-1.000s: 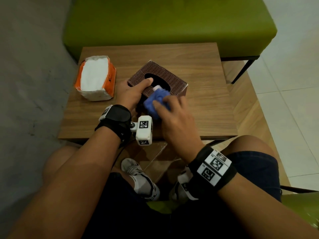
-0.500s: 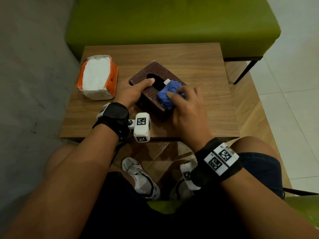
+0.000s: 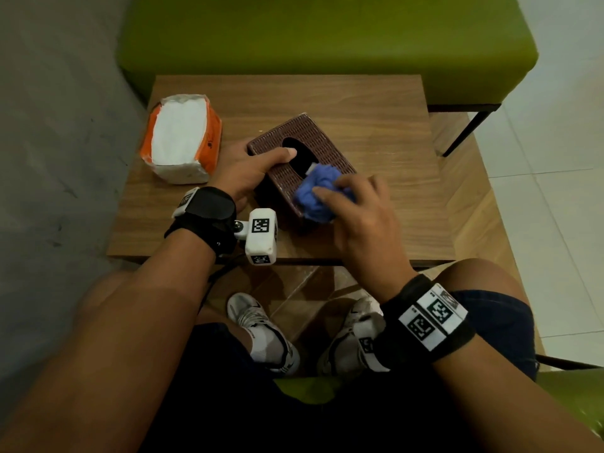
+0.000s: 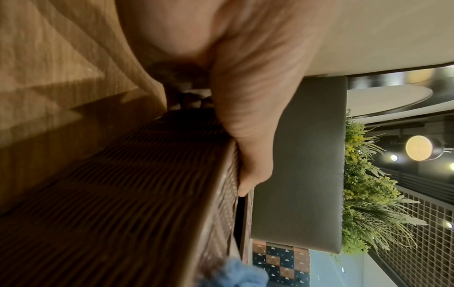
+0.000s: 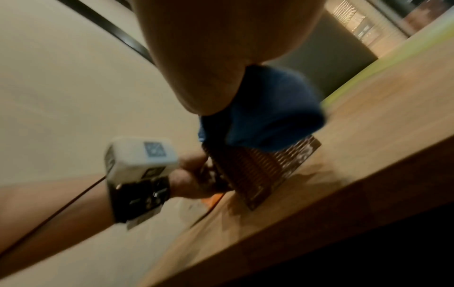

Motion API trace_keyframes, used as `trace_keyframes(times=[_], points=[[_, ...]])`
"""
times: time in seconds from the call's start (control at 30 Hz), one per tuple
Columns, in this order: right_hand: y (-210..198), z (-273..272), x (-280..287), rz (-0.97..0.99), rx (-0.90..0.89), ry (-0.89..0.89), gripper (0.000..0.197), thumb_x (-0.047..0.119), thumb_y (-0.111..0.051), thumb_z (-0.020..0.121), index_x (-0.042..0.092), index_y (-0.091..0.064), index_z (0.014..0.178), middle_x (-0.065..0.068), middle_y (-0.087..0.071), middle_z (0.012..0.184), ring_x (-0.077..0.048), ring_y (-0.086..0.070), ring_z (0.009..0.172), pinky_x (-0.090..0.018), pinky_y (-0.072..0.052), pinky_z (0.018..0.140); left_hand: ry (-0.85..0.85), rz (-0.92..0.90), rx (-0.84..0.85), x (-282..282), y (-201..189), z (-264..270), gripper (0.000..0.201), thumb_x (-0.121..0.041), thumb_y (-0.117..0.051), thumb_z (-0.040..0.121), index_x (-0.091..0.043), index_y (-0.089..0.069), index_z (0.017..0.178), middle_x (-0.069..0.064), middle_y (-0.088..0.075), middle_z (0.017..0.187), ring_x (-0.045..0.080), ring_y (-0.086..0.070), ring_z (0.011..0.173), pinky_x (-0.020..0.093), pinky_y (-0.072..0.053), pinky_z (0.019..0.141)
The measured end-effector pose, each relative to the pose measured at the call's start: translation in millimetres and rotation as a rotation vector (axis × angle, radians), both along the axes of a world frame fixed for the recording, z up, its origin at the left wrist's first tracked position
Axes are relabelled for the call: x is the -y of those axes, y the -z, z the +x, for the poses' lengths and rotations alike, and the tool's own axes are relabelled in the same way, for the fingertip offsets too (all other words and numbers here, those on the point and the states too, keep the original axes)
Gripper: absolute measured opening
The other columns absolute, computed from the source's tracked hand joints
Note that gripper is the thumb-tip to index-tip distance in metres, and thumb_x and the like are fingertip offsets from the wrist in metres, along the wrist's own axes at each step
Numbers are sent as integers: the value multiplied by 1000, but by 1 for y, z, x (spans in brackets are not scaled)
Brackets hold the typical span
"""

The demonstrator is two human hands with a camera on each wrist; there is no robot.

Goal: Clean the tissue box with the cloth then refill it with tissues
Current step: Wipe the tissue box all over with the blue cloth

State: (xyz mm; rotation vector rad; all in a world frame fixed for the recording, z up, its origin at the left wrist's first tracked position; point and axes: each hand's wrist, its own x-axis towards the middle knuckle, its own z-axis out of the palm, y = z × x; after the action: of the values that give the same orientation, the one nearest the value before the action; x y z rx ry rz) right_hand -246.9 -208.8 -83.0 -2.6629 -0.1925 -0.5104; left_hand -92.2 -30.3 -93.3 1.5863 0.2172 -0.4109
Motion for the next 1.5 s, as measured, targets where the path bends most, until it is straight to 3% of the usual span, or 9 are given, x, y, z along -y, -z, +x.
trace_keyframes(times=[0.17,0.47,0.63,0.77,0.93,1.07,1.2,1.4,1.5], points=[[-2,-13,-42,-31,-8,-94,34,17,-52,101,8,-71,129,-17,-62,127,-30,-52,106,-38,-48,81,18,-7,33,2,0,-3,13,-8,-84,91,-11,-80,103,3,-83,93,16,-80,86,31,-63,80],[-16,23,24,97,71,105,31,7,-60,99,12,-77,124,-11,-66,119,-28,-52,104,-23,-32,85,132,-9,-16,-8,-1,4,56,-19,-92,85,-7,-70,135,12,-80,123,28,-78,114,46,-61,105],[-11,43,40,71,-123,6,41,6,-57,99,18,-72,135,-8,-65,124,-30,-53,110,-32,-40,90,-43,289,119,-11,-6,2,106,-59,-100,60,-18,-51,144,3,-67,133,16,-67,120,34,-57,103],[-5,39,35,109,-178,5,46,5,-55,100,16,-64,144,-10,-61,129,-29,-53,117,-26,-34,96,-64,298,79,-8,-10,-13,57,-56,-96,69,-19,-68,103,7,-78,110,18,-78,99,45,-65,87],[-13,9,-8,-57,-101,131,45,11,-54,99,9,-61,144,-19,-53,138,-35,-51,119,-38,-48,87,-1,249,117,9,-7,-24,40,-31,-92,85,-12,-80,119,3,-82,105,16,-80,92,35,-66,86],[-6,-15,-23,-199,-62,-59,44,12,-59,99,12,-61,143,-17,-55,141,-32,-50,107,-40,-49,84,9,312,204,17,-4,-23,11,-24,-87,89,-18,-83,98,-3,-80,87,3,-72,72,24,-57,71],[-4,5,18,-4,-64,134,45,14,-58,97,18,-65,141,-14,-58,138,-31,-48,114,-40,-49,87,60,262,140,15,-6,-22,24,-29,-85,92,-20,-83,114,2,-84,103,16,-81,92,39,-66,89],[-2,-24,-20,-76,-57,-95,40,15,-59,100,15,-66,139,-15,-56,141,-32,-50,110,-37,-48,82,72,270,187,16,-6,-21,18,-27,-84,92,-16,-85,106,1,-84,94,15,-80,88,32,-63,82],[3,-10,4,73,-39,113,43,11,-55,98,16,-68,139,-13,-59,138,-30,-49,113,-30,-42,87,93,255,148,13,-6,-17,17,-29,-85,92,-23,-83,107,2,-84,100,18,-81,93,36,-65,85]])
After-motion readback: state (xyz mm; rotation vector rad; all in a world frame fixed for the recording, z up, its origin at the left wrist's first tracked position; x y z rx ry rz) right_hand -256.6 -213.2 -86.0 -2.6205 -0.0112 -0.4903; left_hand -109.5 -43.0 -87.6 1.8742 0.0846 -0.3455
